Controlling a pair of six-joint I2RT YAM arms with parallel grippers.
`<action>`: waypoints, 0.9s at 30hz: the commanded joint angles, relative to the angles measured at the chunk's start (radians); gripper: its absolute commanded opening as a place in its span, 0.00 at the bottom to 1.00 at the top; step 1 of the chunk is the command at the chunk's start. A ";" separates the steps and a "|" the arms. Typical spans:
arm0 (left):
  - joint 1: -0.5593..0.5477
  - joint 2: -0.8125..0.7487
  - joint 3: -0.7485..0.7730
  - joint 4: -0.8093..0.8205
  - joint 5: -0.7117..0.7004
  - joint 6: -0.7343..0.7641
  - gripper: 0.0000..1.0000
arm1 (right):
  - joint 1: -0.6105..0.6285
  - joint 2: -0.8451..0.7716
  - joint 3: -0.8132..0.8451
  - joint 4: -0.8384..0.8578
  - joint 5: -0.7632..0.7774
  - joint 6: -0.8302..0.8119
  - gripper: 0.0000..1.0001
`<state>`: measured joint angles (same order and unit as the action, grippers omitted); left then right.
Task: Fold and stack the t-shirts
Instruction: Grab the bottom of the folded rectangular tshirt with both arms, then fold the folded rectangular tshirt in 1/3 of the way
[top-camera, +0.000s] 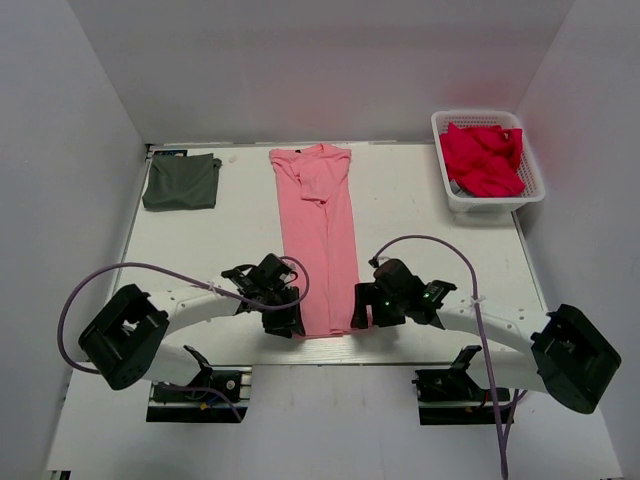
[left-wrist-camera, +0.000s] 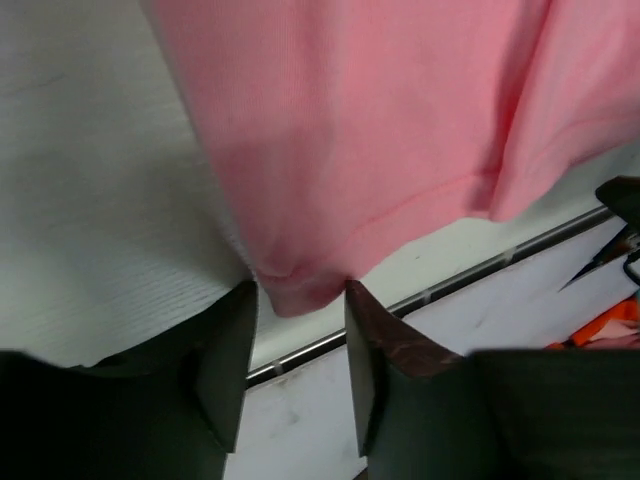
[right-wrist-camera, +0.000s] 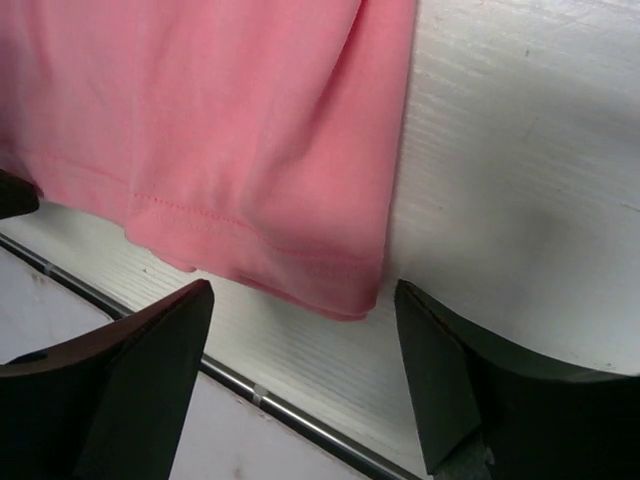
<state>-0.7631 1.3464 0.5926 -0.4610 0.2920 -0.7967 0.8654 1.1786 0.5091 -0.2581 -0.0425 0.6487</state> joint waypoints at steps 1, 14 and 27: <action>-0.012 0.068 -0.008 0.001 -0.076 0.011 0.50 | -0.017 0.039 -0.027 0.026 -0.039 0.016 0.78; -0.021 0.037 0.078 -0.010 -0.085 0.011 0.00 | -0.020 0.073 0.045 0.016 -0.083 -0.017 0.02; 0.030 0.132 0.453 -0.206 -0.395 0.004 0.00 | -0.060 0.177 0.351 -0.089 0.210 -0.063 0.00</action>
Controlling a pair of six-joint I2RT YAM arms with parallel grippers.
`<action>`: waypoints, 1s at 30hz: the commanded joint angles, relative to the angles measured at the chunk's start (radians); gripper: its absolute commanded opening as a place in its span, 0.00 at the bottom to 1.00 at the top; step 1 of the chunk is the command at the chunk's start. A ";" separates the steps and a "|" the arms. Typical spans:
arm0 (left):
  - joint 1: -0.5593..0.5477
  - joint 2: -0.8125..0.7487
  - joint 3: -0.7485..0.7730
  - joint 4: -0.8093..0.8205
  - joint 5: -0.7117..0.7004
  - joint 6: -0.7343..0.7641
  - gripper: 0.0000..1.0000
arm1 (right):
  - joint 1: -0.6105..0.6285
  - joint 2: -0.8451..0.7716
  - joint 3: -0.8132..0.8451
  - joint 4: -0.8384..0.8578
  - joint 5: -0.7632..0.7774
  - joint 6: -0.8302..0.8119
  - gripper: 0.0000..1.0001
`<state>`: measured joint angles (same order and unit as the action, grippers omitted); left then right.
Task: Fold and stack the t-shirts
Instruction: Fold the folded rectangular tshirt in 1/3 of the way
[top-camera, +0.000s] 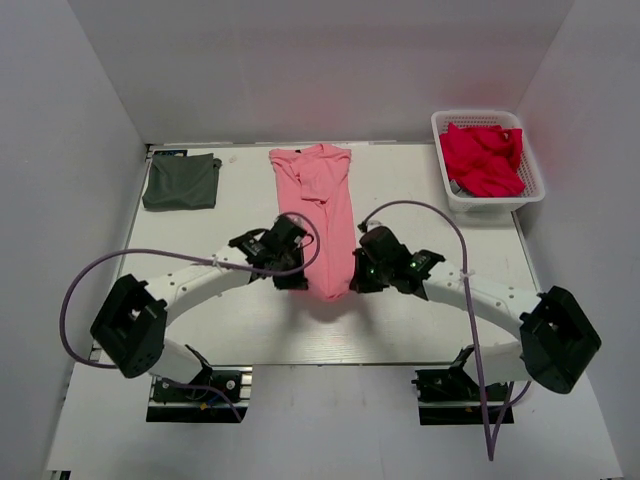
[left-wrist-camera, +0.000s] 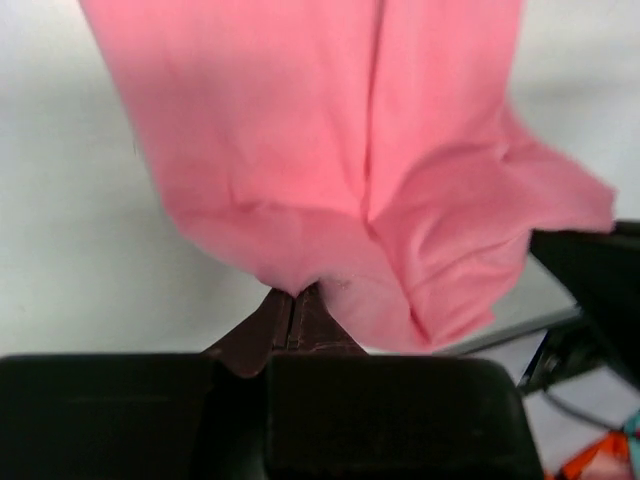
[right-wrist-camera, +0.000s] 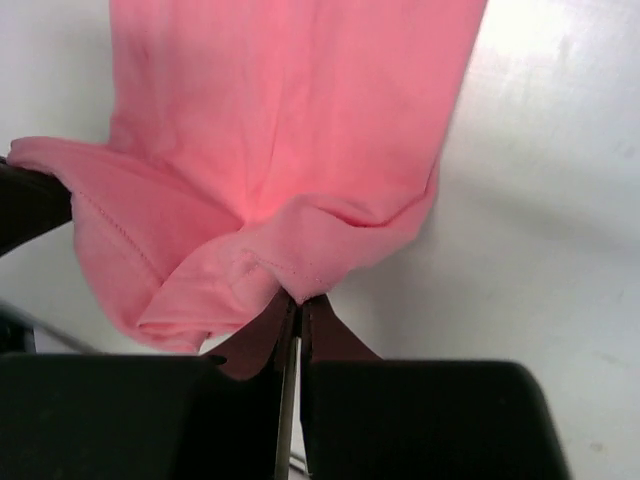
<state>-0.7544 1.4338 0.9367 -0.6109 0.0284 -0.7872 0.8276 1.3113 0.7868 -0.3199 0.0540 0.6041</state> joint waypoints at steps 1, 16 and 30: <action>0.044 0.068 0.135 -0.067 -0.143 -0.006 0.00 | -0.028 0.075 0.110 -0.027 0.122 -0.020 0.00; 0.246 0.352 0.517 -0.015 -0.127 0.060 0.00 | -0.173 0.431 0.592 -0.005 0.181 -0.159 0.00; 0.325 0.494 0.611 0.013 -0.082 0.083 0.00 | -0.249 0.629 0.743 -0.015 0.107 -0.173 0.00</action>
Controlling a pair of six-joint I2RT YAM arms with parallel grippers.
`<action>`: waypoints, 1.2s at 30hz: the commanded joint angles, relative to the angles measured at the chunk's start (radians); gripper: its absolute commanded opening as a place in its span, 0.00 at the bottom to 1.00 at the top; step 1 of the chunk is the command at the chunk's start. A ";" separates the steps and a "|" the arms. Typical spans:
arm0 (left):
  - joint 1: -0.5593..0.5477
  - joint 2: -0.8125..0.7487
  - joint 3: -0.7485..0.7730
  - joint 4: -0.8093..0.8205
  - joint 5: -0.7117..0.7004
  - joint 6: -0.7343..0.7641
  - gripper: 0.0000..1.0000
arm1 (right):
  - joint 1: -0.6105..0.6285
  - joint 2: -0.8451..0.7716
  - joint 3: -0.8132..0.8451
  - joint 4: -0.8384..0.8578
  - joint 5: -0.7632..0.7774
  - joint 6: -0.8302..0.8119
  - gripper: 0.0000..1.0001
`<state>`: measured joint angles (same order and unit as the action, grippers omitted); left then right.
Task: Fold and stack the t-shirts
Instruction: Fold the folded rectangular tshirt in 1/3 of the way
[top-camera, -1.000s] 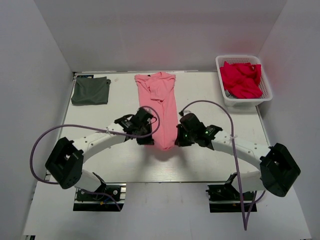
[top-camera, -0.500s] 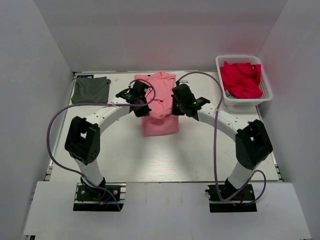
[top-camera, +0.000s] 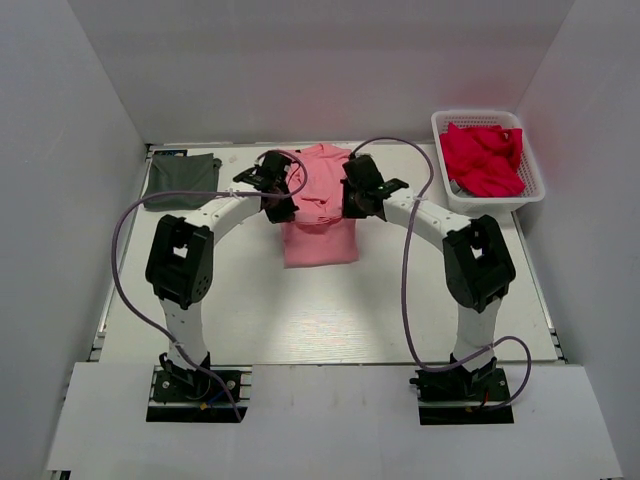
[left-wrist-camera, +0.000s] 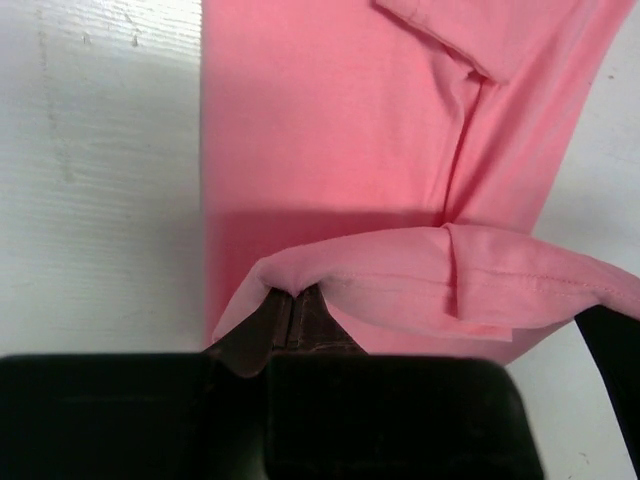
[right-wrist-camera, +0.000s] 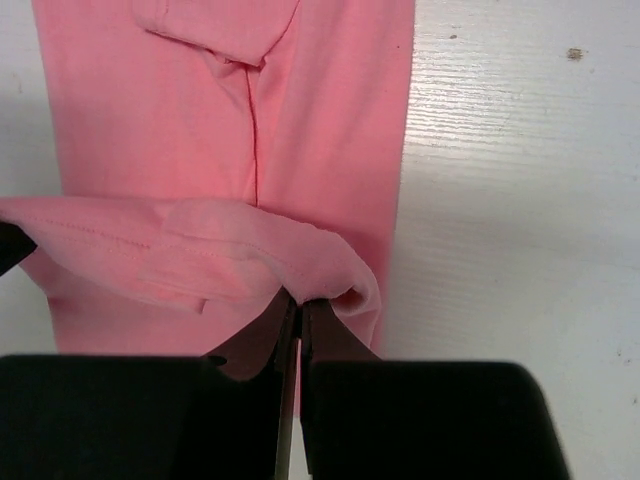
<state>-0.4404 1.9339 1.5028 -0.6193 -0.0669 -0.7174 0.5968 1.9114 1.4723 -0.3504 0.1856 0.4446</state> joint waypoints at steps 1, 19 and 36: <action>0.020 0.014 0.056 0.021 0.022 0.013 0.00 | -0.019 0.038 0.075 0.017 -0.040 -0.015 0.00; 0.199 0.329 0.665 -0.145 0.036 -0.039 1.00 | -0.163 0.284 0.521 -0.004 -0.245 0.023 0.90; 0.062 -0.251 -0.420 0.150 0.219 0.016 1.00 | -0.137 -0.247 -0.432 0.161 -0.435 0.034 0.90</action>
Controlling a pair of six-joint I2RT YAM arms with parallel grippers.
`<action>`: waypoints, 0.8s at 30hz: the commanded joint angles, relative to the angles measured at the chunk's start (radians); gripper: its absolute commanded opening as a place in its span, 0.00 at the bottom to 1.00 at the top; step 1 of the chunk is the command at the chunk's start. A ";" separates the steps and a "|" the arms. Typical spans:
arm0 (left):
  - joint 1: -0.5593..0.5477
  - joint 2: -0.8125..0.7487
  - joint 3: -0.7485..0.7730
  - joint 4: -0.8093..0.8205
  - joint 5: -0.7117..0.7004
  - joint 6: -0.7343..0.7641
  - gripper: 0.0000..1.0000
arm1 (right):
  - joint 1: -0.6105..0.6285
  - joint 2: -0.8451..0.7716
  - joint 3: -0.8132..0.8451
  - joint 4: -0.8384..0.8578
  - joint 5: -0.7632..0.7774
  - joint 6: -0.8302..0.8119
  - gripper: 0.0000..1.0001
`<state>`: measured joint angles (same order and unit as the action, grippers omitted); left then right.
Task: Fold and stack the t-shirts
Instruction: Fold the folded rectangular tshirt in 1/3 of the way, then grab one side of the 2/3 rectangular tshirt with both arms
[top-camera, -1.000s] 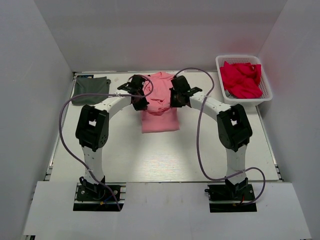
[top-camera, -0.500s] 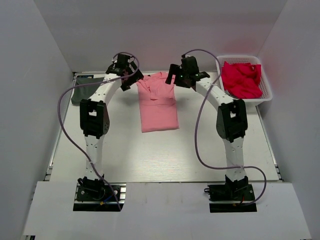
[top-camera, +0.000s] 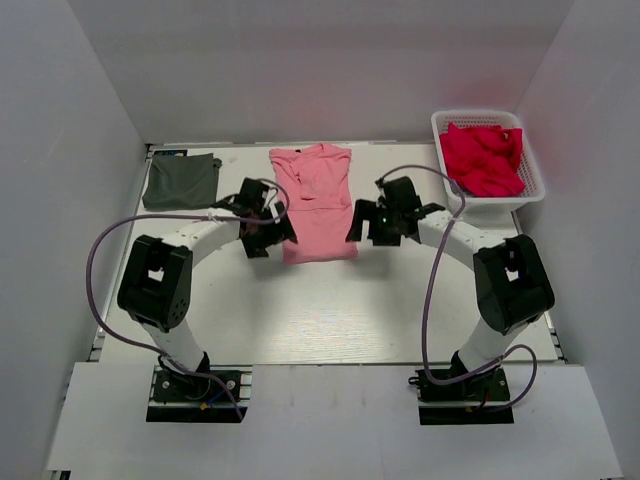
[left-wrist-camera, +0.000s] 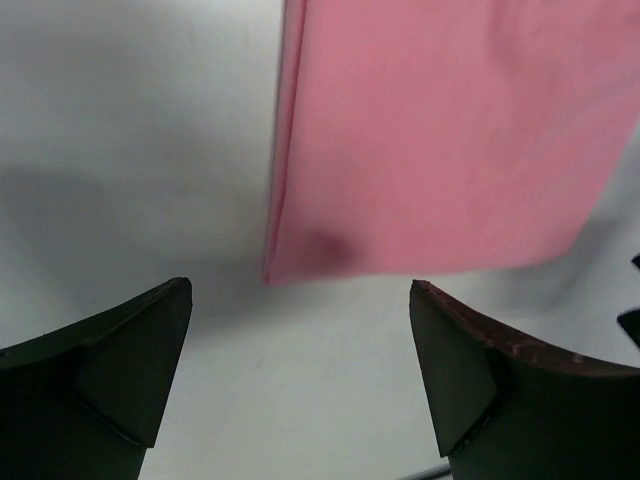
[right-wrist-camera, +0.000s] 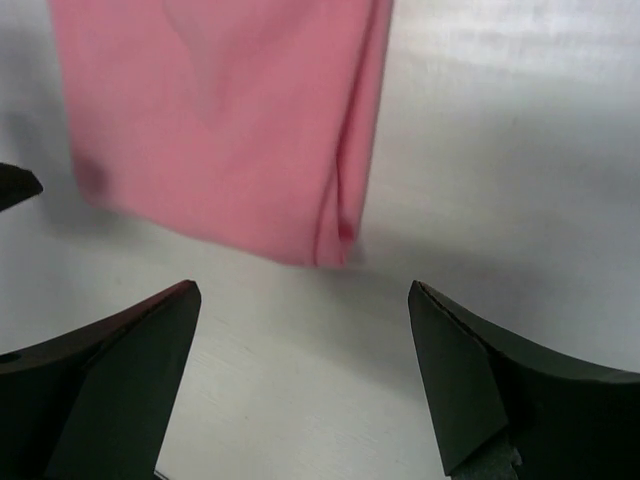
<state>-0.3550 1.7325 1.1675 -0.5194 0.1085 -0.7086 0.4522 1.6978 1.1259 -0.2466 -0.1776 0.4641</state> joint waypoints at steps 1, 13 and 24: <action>-0.039 -0.050 -0.100 0.050 0.043 0.008 1.00 | 0.013 -0.032 -0.113 0.070 -0.082 0.022 0.90; -0.059 0.084 -0.089 0.065 -0.007 -0.014 0.52 | 0.020 0.112 -0.069 0.133 -0.100 0.033 0.80; -0.059 0.118 -0.064 0.080 -0.021 0.017 0.00 | 0.020 0.132 -0.049 0.153 -0.074 0.062 0.12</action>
<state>-0.4103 1.8412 1.1152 -0.4393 0.1383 -0.7177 0.4717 1.8542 1.0660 -0.1112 -0.2607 0.5201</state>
